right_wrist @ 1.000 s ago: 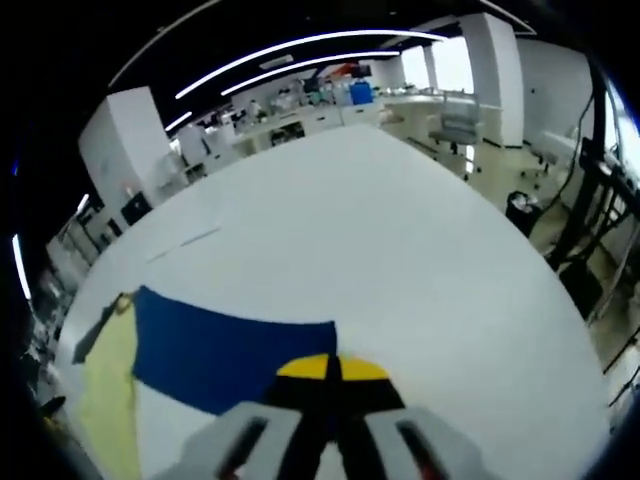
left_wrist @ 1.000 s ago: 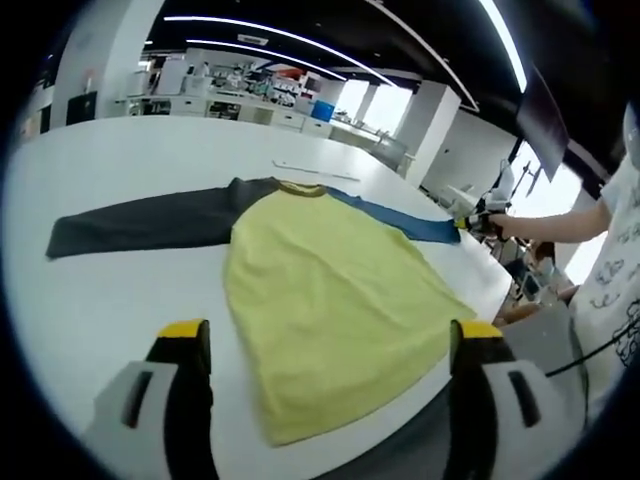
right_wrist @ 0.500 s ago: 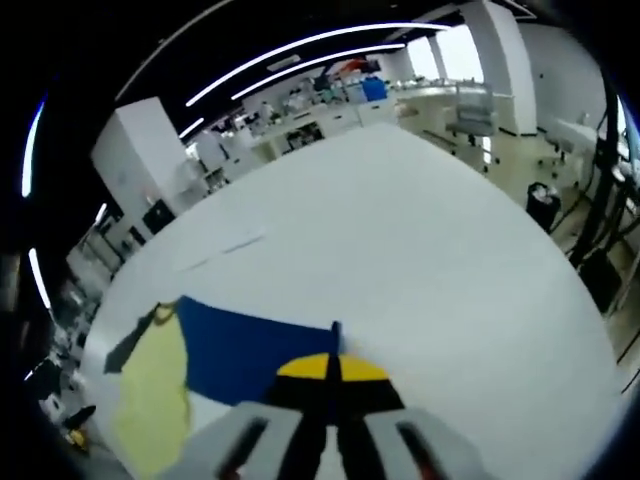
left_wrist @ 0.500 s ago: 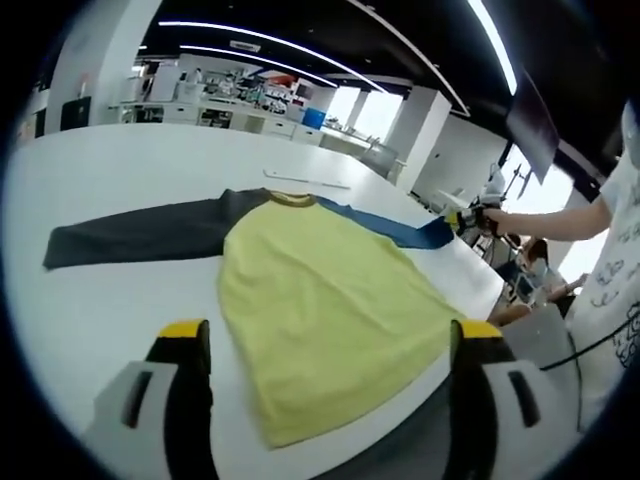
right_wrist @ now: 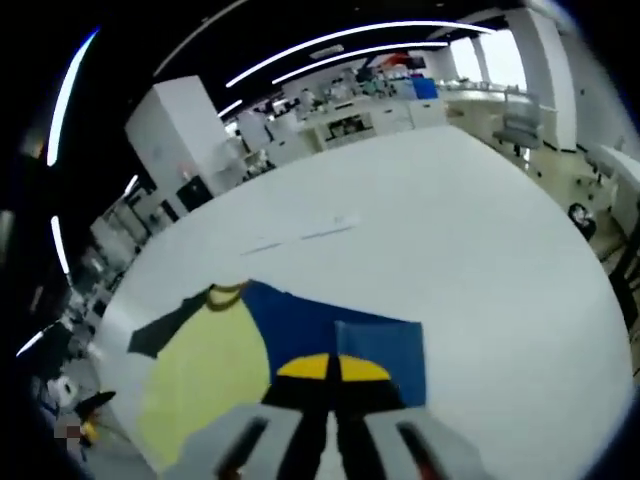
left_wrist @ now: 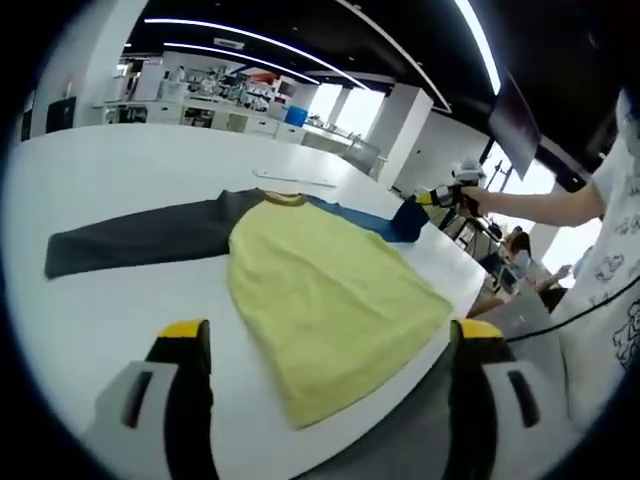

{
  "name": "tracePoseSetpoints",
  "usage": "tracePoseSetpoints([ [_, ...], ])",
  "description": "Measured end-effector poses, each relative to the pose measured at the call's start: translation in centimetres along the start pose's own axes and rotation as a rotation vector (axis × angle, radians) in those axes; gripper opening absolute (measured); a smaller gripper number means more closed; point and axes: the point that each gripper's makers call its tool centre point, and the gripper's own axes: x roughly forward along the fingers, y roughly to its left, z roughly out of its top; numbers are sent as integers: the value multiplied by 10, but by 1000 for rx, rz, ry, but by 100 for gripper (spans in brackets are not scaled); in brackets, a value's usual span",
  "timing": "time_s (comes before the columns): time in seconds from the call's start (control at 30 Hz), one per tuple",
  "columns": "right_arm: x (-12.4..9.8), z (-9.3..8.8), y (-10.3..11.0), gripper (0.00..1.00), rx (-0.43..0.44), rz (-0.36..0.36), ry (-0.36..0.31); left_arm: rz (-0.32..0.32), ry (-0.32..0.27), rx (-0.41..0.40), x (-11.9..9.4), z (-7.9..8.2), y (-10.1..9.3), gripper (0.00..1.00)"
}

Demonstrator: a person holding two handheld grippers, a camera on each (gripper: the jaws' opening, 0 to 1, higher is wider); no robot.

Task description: Fold the garment on the visible template until the final outline fits inside the template.

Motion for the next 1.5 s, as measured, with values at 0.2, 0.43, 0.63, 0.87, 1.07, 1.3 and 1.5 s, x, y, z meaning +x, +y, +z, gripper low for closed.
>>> tracePoseSetpoints([
  [0.2, 24, 3, 40, 0, -18, 21, 9, -27, -1, 7, -10, 4, 21, 97],
  [0.43, 44, 9, 94, 0, -47, 53, 11, -45, -11, 4, -20, 3, 47, 96],
  [0.63, 55, 21, 127, 0, -67, 79, 6, -71, -3, 6, -19, -1, 57, 95],
  [0.87, 72, 14, 177, 0, -109, 124, 32, -103, -10, 14, -12, 0, 52, 95],
  [1.07, 92, 6, 218, 0, -153, 180, 77, -120, 20, 50, -6, -3, 56, 96],
  [1.3, 108, -2, 270, 0, -154, 265, 94, -123, 34, 53, -5, -7, 59, 95],
  [1.5, 124, -8, 309, 0, -145, 321, 97, -112, 37, 30, -7, -14, 63, 95],
])
